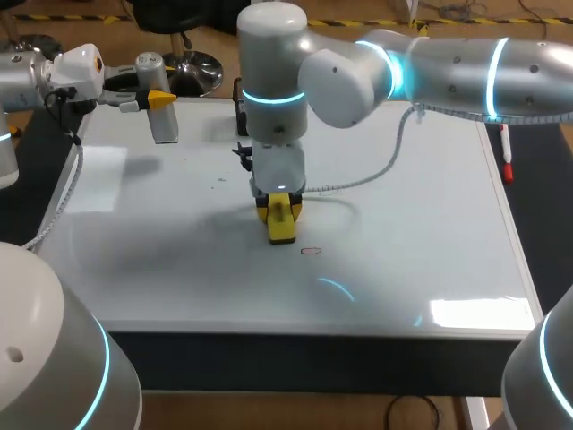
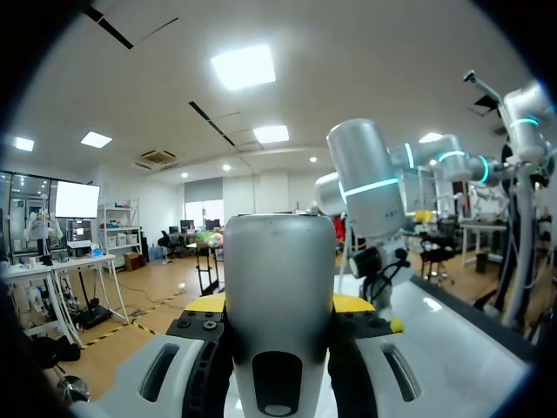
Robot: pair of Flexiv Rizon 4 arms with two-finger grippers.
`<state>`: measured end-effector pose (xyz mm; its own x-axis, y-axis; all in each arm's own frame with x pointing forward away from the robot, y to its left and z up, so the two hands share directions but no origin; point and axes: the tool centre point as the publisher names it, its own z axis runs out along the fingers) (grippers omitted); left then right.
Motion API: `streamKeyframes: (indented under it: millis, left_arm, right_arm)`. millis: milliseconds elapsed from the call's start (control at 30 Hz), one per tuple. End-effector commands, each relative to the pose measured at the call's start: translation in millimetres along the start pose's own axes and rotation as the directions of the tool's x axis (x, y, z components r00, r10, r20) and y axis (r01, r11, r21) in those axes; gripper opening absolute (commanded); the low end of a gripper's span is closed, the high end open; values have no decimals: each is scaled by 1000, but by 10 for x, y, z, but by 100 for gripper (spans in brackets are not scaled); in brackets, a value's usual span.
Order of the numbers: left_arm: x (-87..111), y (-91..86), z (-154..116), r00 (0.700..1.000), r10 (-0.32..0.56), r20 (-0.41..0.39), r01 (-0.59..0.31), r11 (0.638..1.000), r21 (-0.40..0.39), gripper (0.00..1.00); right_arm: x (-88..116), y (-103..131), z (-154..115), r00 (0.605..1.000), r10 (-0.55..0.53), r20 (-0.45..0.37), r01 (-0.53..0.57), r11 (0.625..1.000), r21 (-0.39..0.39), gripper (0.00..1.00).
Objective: Pick up the inspection probe, press it on each red-marked spot on the whiteboard one by one, put down the probe, pick up the eraser, and wipe off all the red marks.
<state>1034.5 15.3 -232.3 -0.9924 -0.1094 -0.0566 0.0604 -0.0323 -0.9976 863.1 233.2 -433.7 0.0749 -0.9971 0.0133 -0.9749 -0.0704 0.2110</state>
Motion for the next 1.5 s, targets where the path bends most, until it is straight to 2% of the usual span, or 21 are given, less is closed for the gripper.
streamKeyframes:
  millis: [33, 333, 667, 967, 1167, 1333, 1367, 1500]
  left_arm:
    - [8, -16, 3, 1000, 1, 3, -1, 1000, -1, 0]
    - [8, -16, 3, 1000, 1, 3, -1, 1000, -1, 0]
    - [8, -16, 3, 1000, 1, 3, -1, 1000, -1, 0]
    - [8, -16, 3, 1000, 1, 3, -1, 1000, -1, 0]
    - [8, -16, 3, 1000, 1, 3, -1, 1000, -1, 0]
    - [8, -16, 3, 1000, 1, 3, -1, 1000, -1, 0]
    - [8, -16, 3, 1000, 1, 3, -1, 1000, -1, 0]
    - [8, -16, 3, 1000, 1, 3, -1, 1000, -1, 0]
  right_arm:
    - [82, -21, 134, 1000, 0, -4, 0, 1000, 3, 0]
    - [142, -29, 57, 1000, 4, -14, -4, 1000, 13, 0]
    - [158, -14, -581, 998, -49, -42, 55, 988, 143, 0]
    - [238, -98, -582, 999, -37, -34, 42, 988, 146, 0]
    - [507, -258, -601, 999, 19, -34, -14, 989, 147, 0]
    - [899, -455, -640, 994, 98, -56, -89, 986, 144, 0]
    - [966, -492, -639, 994, 108, -36, -102, 986, 135, 0]
    - [1249, -662, -584, 986, 164, -37, -158, 980, 117, 0]
